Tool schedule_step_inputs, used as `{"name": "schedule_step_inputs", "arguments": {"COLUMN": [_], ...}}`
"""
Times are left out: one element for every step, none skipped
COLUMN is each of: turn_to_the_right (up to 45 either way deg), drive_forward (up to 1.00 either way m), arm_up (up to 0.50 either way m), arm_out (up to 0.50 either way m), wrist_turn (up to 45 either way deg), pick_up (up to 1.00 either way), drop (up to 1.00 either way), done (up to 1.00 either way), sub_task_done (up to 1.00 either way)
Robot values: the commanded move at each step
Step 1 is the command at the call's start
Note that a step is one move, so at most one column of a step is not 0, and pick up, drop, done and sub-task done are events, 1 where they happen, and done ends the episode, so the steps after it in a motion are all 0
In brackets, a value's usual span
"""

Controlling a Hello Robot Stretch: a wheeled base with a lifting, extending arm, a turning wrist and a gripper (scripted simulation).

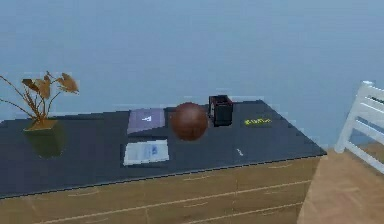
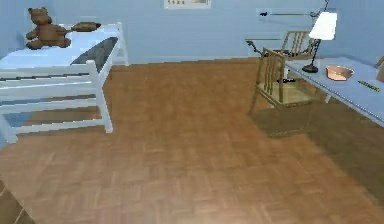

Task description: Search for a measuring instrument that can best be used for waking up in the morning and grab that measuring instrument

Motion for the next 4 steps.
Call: {"name": "schedule_step_inputs", "arguments": {"turn_to_the_right": [0.0, -45.0, -33.0, 45.0], "drive_forward": [0.15, 0.00, 0.00, 0.00], "arm_up": [0.00, 0.00, 0.00, 0.00], "arm_out": [0.00, 0.00, 0.00, 0.00], "wrist_turn": [0.0, 0.0, 0.0, 0.0], "pick_up": [0.00, 0.00, 0.00, 0.00], "drop": [0.00, 0.00, 0.00, 0.00], "done": [0.00, 0.00, 0.00, 0.00], "sub_task_done": [0.00, 0.00, 0.00, 0.00]}}
